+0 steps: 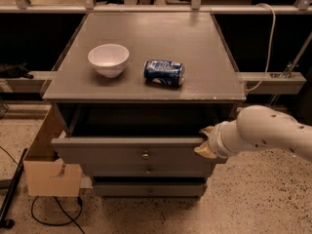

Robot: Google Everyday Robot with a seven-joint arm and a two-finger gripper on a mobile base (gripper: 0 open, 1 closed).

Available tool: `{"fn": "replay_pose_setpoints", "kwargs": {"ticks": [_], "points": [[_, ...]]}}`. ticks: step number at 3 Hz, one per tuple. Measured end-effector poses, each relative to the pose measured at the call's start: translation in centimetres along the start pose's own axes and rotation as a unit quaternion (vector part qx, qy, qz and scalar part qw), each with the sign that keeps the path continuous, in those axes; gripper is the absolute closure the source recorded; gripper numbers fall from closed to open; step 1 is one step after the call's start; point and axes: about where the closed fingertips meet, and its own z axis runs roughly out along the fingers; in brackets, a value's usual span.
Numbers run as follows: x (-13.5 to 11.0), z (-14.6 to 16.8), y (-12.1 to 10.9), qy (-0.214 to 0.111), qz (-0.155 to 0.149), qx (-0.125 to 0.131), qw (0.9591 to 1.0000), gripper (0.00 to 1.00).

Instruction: Open top drawer

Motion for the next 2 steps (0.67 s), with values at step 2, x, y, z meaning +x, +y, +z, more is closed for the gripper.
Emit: {"fn": "replay_pose_setpoints", "kwargs": {"ticks": [2], "points": [[-0.05,-0.16,0.01,0.0,0.0,0.0,1.0,0.81]]}}
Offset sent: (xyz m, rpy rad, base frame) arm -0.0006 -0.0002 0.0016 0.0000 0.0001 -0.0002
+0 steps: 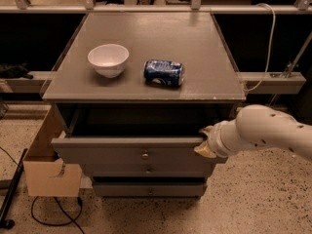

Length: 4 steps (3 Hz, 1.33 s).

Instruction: Open top drawer

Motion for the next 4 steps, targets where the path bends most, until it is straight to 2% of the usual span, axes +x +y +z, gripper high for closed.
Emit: {"fn": "replay_pose_setpoints", "kwargs": {"ticks": [3,4], "points": [[-0.01,0.0,0.0,0.0,0.0,0.0,1.0,0.11],[-0.01,0.0,0.0,0.0,0.0,0.0,1.0,0.0]]}}
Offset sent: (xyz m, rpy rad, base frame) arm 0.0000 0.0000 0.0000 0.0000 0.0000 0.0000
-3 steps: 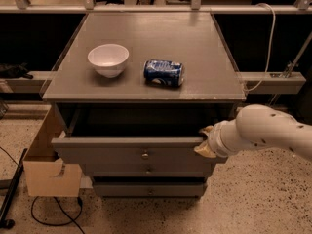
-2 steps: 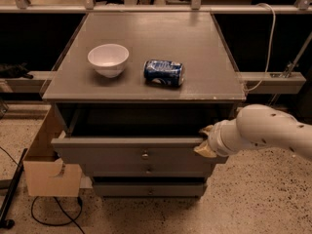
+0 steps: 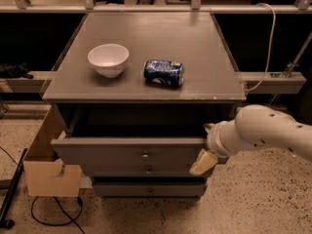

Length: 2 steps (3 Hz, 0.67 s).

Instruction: Open top drawer

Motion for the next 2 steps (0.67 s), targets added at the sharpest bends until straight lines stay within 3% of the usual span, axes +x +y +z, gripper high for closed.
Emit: {"fn": "replay_pose_setpoints", "kwargs": {"ticks": [1,2], "points": [[0.0,0.0,0.0,0.0,0.0,0.0,1.0,0.0],[0.0,0.0,0.0,0.0,0.0,0.0,1.0,0.19]]}}
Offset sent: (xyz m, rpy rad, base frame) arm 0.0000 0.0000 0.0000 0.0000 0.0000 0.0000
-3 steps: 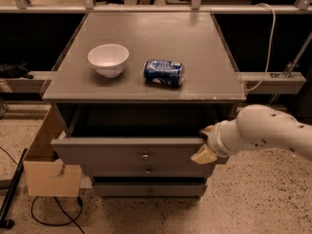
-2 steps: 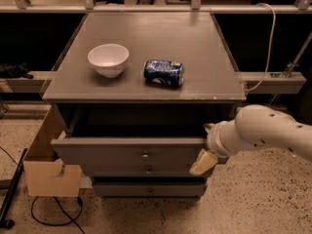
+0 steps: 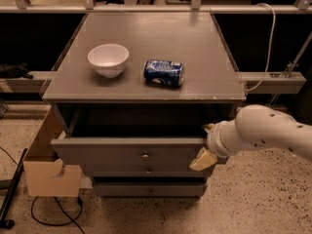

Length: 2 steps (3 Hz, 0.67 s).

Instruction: Open top drawer

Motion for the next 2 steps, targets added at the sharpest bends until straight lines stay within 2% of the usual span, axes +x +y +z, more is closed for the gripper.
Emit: {"fn": "replay_pose_setpoints", "kwargs": {"ticks": [1,2], "points": [[2.06,-0.92,2.62,-0.009,0.015,-0.01,0.9998,0.42],[1.82,-1.07,2.4,-0.009,0.015,-0.011,0.9998,0.73]]}}
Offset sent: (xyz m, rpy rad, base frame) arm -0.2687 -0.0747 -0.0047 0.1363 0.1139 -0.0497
